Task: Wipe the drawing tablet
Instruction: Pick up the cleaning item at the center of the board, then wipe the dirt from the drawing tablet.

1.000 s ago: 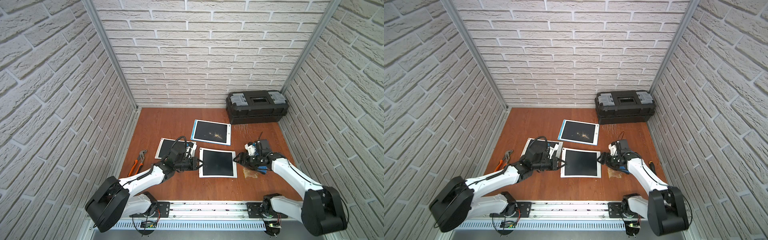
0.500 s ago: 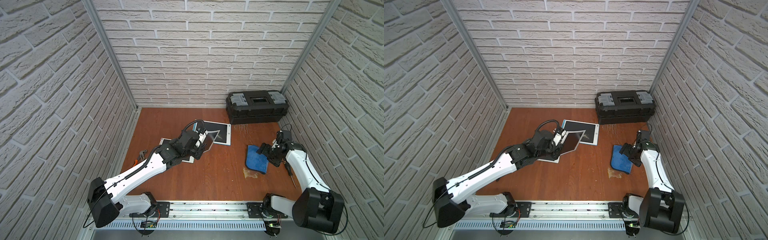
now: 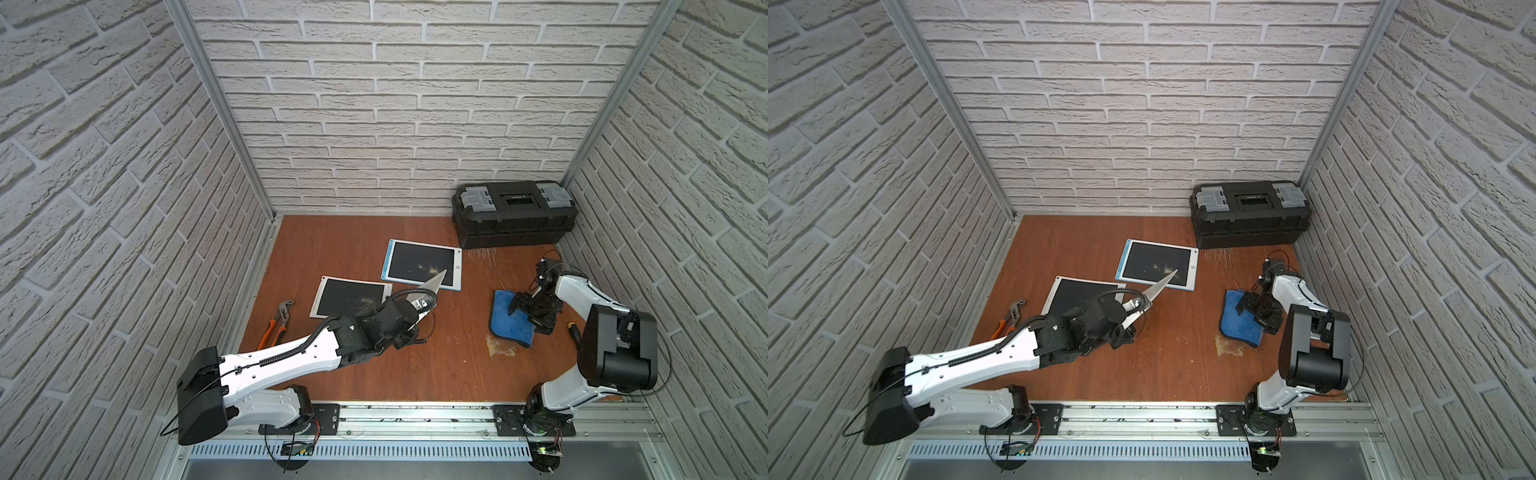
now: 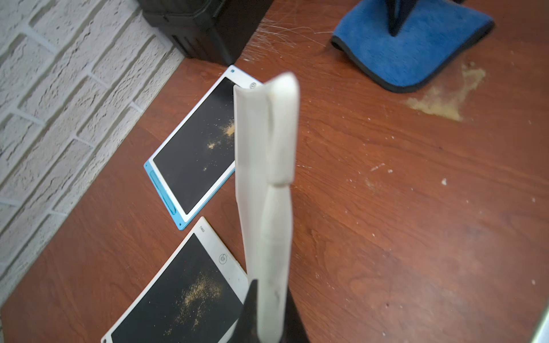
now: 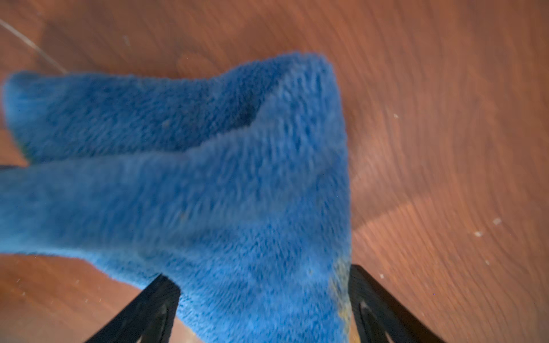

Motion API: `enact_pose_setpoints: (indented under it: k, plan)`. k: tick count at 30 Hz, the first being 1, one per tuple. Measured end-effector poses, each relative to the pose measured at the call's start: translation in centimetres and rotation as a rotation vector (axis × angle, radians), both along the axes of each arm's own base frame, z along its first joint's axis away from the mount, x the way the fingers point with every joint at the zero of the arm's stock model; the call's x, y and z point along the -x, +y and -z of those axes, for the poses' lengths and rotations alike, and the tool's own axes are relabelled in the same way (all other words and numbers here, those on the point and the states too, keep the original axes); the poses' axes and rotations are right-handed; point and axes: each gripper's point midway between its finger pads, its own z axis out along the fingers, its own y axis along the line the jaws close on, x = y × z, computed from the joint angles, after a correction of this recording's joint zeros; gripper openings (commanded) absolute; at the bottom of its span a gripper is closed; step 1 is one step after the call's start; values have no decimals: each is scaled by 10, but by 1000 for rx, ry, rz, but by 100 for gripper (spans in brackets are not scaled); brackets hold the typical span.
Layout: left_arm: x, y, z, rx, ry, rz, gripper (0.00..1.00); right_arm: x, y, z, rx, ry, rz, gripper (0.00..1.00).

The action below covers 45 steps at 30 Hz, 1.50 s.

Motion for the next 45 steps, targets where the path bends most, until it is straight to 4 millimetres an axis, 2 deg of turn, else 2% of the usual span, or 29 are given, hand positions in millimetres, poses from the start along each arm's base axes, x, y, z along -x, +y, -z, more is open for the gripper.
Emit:
enact_pose_setpoints:
  k: [2, 5, 10, 11, 13, 15, 16, 19, 23, 26, 28, 30, 31, 32, 33, 34, 35, 37, 38, 40, 41, 43, 44, 45]
  plan:
    - [12, 3, 6, -21, -11, 54, 0, -1, 0, 4, -1, 12, 2, 89]
    - [29, 7, 6, -30, -27, 153, 0, -6, -1, 6, 2, 21, 3, 83]
    - [67, 6, 12, -76, -89, 367, 0, -12, 3, 9, -20, 25, 11, 66]
    - [74, 6, 16, -93, -103, 406, 0, -13, 4, 9, -28, 22, 16, 56]
    - [85, 8, 28, -141, -132, 472, 0, -17, 9, 11, -57, 7, 27, 28]
    - [90, 8, 36, -178, -163, 500, 0, -23, 14, 11, -86, -16, 35, 8]
    - [91, 6, 38, -191, -181, 504, 0, -25, 16, 10, -89, -20, 38, 3]
    - [95, 1, 46, -219, -247, 516, 0, -25, 17, 8, -96, -27, 57, 3]
    - [99, 0, 72, -288, -332, 541, 0, -24, 10, -4, -1, -62, 49, 3]
    - [99, 0, 82, -329, -399, 552, 0, -26, -2, -57, 276, -166, -31, 3]
    - [101, 0, 85, -345, -436, 563, 0, -36, 8, -121, 479, -325, -123, 3]
    - [101, 1, 87, -354, -457, 568, 0, -43, 22, -174, 578, -484, -163, 4]
    - [100, 1, 87, -354, -464, 570, 0, -42, 20, -191, 618, -533, -151, 4]
    - [100, 1, 87, -353, -470, 571, 0, -40, 15, -199, 643, -547, -130, 5]
    - [100, 2, 87, -351, -474, 572, 0, -35, 3, -201, 659, -537, -95, 5]
    - [101, 2, 85, -345, -478, 574, 0, -32, -10, -193, 649, -508, -53, 3]
    - [101, 2, 83, -336, -480, 572, 0, -30, -22, -178, 610, -475, -11, 3]
    - [101, 3, 79, -318, -484, 568, 0, -22, -36, -129, 459, -375, 55, 2]
    - [101, 3, 78, -311, -484, 570, 0, -16, -37, -106, 402, -317, 63, 3]
    - [102, 3, 76, -300, -483, 573, 0, -10, -20, -75, 338, -206, -16, 3]
    - [102, 4, 75, -297, -482, 574, 0, -11, -9, -70, 344, -183, -77, 3]
    - [103, 5, 75, -288, -481, 577, 0, -15, 10, -73, 368, -180, -166, 3]
    - [104, 6, 75, -286, -480, 579, 0, -16, 12, -77, 355, -198, -166, 3]
    - [104, 6, 75, -283, -479, 582, 0, -14, 3, -82, 329, -222, -112, 3]
